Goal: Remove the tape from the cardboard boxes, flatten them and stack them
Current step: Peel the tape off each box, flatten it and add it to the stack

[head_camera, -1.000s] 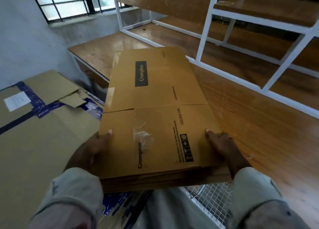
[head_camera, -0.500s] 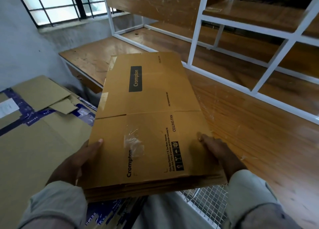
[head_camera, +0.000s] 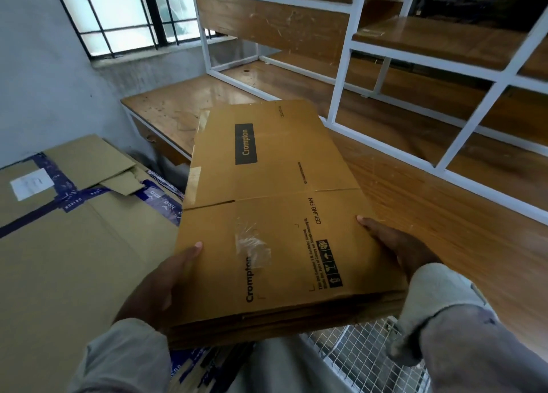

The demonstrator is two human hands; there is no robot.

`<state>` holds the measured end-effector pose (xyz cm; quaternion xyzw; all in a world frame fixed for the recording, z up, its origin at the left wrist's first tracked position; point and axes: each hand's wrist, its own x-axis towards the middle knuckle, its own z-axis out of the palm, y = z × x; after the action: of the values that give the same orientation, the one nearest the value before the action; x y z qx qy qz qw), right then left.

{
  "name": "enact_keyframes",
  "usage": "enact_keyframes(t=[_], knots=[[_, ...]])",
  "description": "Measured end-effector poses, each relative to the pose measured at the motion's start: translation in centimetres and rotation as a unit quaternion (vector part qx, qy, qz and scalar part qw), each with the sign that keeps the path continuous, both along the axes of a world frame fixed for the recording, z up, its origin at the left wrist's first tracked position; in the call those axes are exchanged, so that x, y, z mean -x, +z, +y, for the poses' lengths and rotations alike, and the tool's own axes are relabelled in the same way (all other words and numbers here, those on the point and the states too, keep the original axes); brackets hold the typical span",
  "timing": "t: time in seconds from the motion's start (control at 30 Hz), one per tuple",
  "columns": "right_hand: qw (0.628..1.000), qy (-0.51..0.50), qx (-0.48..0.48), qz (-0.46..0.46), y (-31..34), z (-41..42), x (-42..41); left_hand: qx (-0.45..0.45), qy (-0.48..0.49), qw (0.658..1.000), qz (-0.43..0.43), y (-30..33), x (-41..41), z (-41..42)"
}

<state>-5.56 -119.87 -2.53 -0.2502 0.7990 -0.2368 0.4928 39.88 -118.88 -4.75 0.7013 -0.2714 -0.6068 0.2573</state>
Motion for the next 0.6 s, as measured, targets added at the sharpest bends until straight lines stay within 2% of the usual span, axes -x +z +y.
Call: enact_keyframes(t=[0.17,0.37,0.47,0.6], knots=[[0.999,0.011,0.016,0.043,-0.9,0.0,5.2,0.024,0.038,0.999,0.016,0.8,5.7,3.5],[0.997,0.075,-0.015,0.019,-3.2,-0.2,14.9,0.045,0.121,0.991,0.037,-1.0,14.9,8.4],[0.995,0.101,-0.006,0.01,-2.4,0.5,18.5,0.07,0.144,0.987,-0.008,-0.4,20.1,10.0],[0.99,0.136,0.009,-0.019,-2.1,1.3,20.7,0.06,0.158,0.985,-0.043,1.3,23.9,10.7]])
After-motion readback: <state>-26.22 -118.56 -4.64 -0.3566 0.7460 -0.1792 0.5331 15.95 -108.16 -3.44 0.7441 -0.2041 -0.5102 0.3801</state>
